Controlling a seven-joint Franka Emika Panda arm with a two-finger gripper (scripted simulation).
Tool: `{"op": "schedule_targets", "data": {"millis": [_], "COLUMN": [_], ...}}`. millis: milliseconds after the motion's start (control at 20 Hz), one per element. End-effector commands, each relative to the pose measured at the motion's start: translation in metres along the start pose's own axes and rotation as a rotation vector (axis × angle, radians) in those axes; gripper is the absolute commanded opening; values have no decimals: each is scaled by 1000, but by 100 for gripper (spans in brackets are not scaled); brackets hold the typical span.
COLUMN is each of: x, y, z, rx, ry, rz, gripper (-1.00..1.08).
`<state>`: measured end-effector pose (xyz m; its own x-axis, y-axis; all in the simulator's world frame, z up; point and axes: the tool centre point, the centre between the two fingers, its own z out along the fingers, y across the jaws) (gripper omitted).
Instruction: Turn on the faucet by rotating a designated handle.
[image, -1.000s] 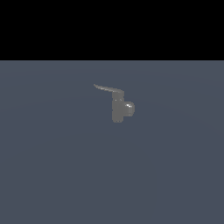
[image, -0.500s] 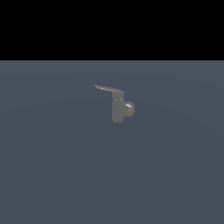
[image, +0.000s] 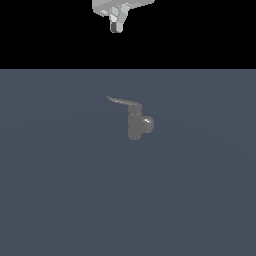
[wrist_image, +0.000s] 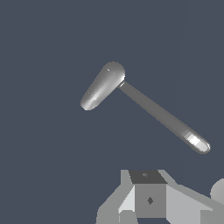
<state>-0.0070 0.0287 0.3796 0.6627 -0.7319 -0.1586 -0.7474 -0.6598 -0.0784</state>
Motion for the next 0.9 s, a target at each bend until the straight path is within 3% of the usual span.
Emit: {"op": "schedule_targets", "data": {"millis": [0, 850], "x": [13, 86], "y": [-14, -89], "z": [16, 140], "rx": [-2, -22], "ry": [5, 105], "rz": [73, 527], "gripper": [-100, -100]}}
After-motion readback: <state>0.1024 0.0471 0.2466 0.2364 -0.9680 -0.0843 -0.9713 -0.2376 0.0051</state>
